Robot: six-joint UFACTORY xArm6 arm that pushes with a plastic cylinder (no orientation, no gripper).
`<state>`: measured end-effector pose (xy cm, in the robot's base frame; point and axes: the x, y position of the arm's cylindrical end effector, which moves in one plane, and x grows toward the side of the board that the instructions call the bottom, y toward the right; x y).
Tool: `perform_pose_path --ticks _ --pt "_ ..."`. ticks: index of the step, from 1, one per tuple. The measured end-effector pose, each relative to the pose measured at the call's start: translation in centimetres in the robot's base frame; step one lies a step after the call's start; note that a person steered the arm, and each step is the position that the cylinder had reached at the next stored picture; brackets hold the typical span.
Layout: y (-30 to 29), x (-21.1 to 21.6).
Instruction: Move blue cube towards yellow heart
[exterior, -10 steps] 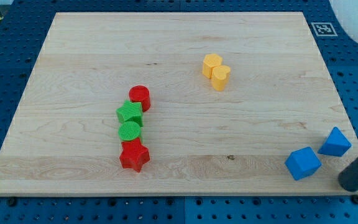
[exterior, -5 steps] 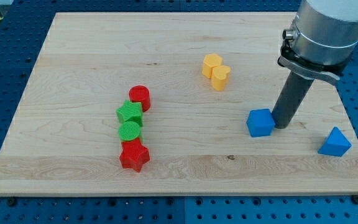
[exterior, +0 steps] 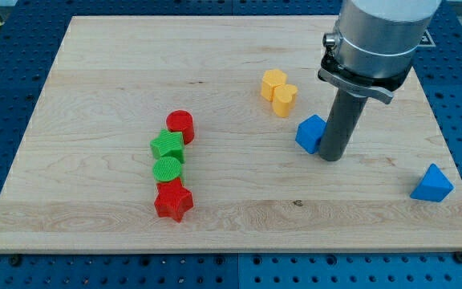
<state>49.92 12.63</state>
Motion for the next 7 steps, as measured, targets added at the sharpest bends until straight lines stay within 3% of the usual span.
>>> perform_pose_path --ticks 3,5,7 --pt "-4.7 -0.1" --pt "-4.7 -1.4" --pt "-2.1 1.5"
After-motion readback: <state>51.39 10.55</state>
